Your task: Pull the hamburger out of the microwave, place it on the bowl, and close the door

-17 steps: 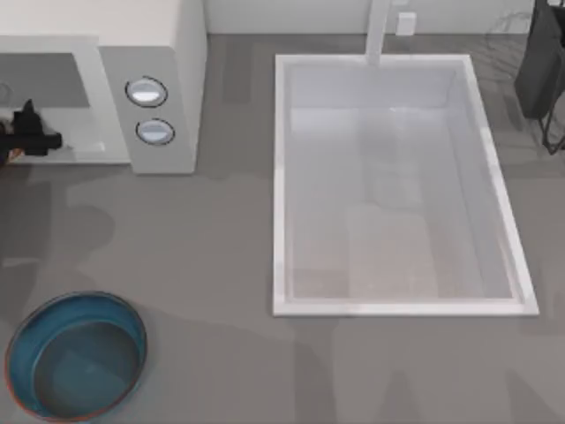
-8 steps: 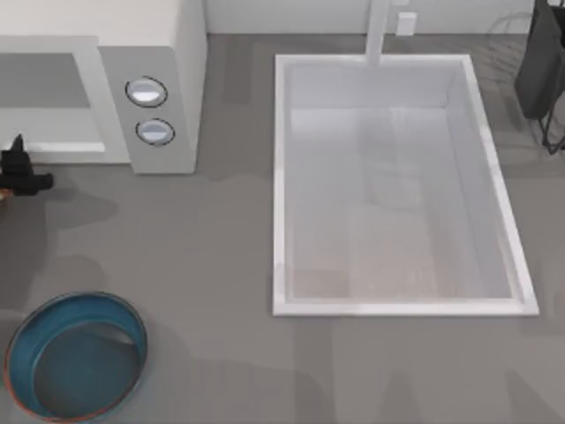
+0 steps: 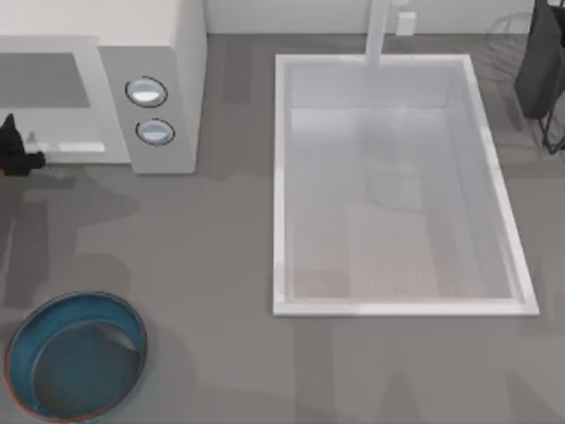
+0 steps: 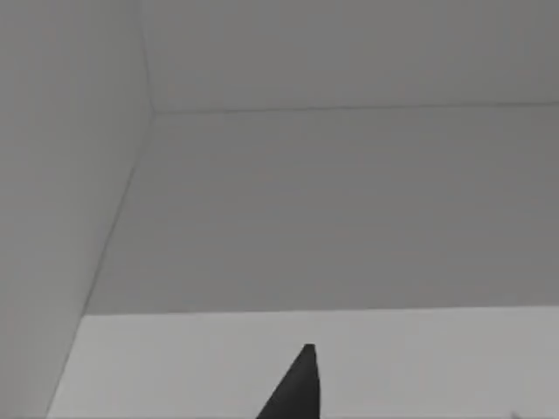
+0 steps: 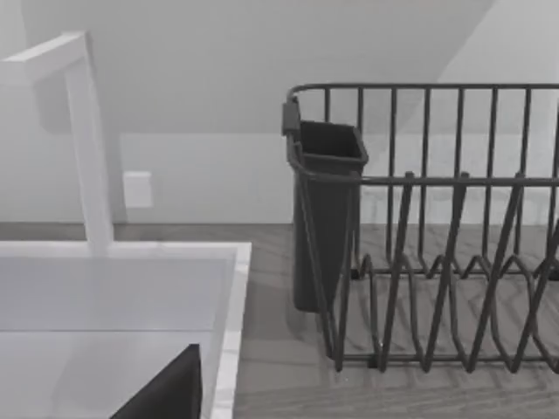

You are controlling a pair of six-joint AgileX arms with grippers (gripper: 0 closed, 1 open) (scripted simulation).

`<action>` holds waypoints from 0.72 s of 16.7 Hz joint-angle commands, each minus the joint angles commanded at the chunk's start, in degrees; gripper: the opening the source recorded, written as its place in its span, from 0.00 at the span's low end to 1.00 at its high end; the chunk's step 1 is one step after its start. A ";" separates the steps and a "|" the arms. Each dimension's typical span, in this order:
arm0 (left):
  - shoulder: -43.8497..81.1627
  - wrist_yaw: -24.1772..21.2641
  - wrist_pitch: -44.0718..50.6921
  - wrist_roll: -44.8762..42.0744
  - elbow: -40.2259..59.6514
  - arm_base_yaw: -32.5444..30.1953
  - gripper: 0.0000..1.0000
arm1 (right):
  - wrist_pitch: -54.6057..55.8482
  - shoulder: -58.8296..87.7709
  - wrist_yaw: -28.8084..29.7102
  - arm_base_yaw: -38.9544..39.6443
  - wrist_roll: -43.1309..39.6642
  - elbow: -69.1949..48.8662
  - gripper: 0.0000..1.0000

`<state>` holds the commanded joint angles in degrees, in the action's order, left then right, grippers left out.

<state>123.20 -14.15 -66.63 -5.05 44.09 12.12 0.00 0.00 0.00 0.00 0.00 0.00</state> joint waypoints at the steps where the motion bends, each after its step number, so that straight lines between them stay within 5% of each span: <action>1: -2.17 0.03 2.26 -0.01 0.07 0.01 0.00 | 0.00 0.00 0.00 0.00 0.00 0.00 1.00; 12: -15.39 0.20 16.30 -0.10 0.39 0.04 0.00 | 0.00 0.00 0.00 0.00 0.00 0.00 1.00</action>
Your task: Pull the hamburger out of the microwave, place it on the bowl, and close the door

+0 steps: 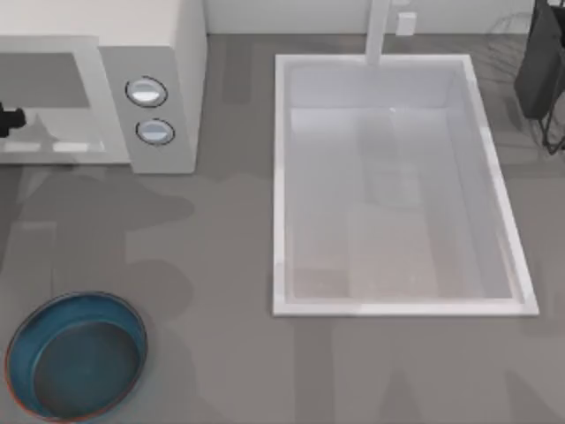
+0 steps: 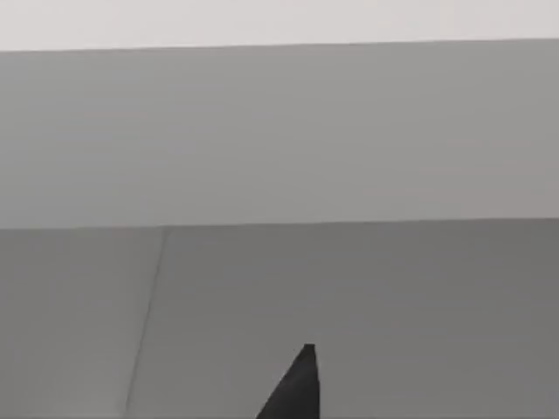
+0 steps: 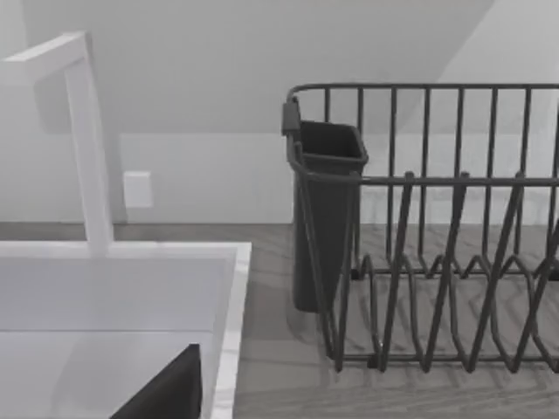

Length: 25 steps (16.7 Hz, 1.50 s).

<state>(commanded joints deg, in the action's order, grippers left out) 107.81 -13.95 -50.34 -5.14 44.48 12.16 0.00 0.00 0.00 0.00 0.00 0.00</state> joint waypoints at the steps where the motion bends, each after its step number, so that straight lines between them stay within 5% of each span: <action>1: 0.20 0.02 -0.14 -0.10 -0.14 -0.03 0.00 | 0.00 0.00 0.00 0.00 0.00 0.00 1.00; 6: 1.13 1.14 4.59 4.70 2.57 -2.09 0.00 | 0.00 0.00 0.00 0.00 0.00 0.00 1.00; 11: 2.53 5.51 21.41 21.84 10.89 -8.89 0.00 | 0.00 0.00 0.00 0.00 0.00 0.00 1.00; 25: 8.86 30.88 97.73 104.80 34.90 -37.17 0.00 | 0.00 0.00 0.00 0.00 0.00 0.00 1.00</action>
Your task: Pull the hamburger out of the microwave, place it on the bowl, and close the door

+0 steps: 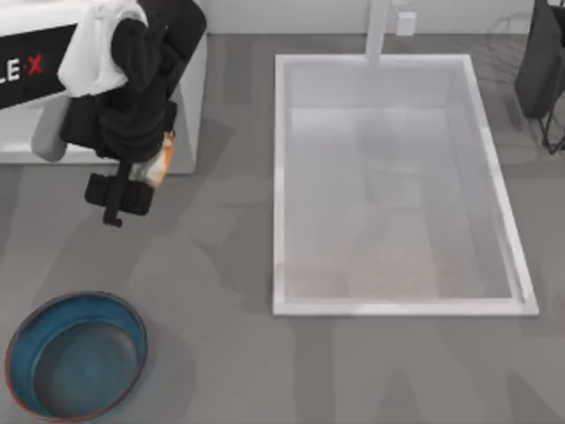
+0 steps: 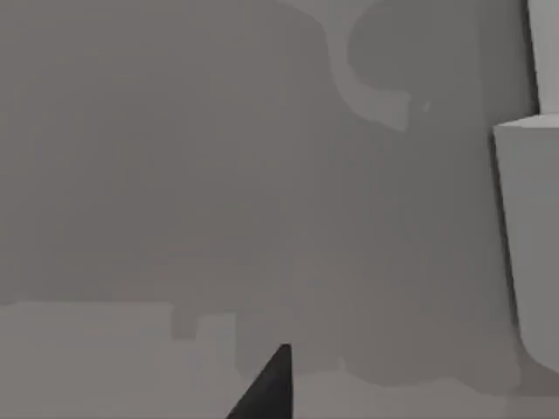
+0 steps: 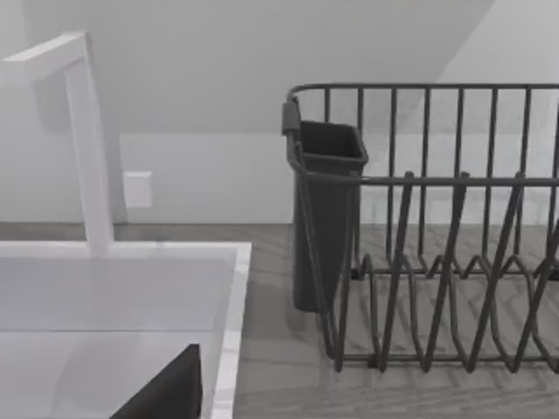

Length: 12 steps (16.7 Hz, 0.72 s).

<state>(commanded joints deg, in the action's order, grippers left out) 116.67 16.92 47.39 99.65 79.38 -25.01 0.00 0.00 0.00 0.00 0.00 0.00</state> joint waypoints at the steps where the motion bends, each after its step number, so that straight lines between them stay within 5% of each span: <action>1: 0.98 2.14 5.57 6.83 0.66 -1.94 0.00 | 0.00 0.00 0.00 0.00 0.00 0.00 1.00; 7: 9.86 13.21 34.74 43.75 0.95 -12.00 0.00 | 0.00 0.00 0.00 0.00 0.00 0.00 1.00; 12: 16.22 18.32 48.82 60.46 -1.25 -16.83 0.00 | 0.00 0.00 0.00 0.00 0.00 0.00 1.00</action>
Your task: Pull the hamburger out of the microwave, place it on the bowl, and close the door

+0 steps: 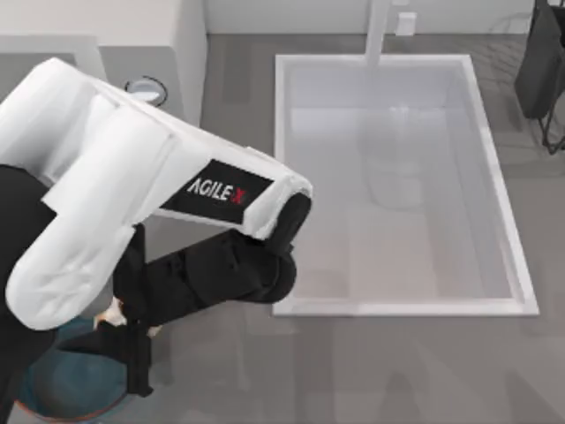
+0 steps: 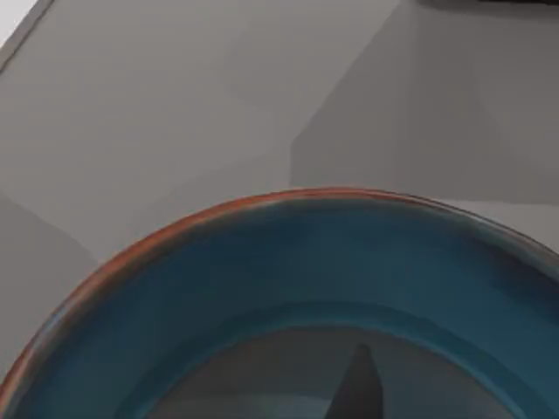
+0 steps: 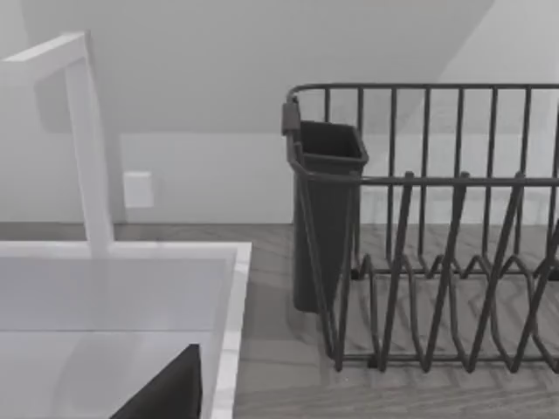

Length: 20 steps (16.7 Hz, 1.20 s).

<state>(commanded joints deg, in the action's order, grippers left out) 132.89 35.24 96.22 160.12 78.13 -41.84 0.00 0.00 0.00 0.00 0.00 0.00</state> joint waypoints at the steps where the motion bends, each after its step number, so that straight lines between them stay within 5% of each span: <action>1: 0.62 0.47 1.30 1.57 -0.34 -0.45 0.00 | 0.00 0.00 0.00 0.00 0.00 0.00 1.00; 20: 0.83 4.68 -7.70 0.44 -9.33 3.47 0.00 | 0.00 0.00 0.00 0.00 0.00 0.00 1.00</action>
<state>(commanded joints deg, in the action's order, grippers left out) 133.72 39.93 88.52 160.56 68.80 -38.37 0.00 0.00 0.00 0.00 0.00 0.00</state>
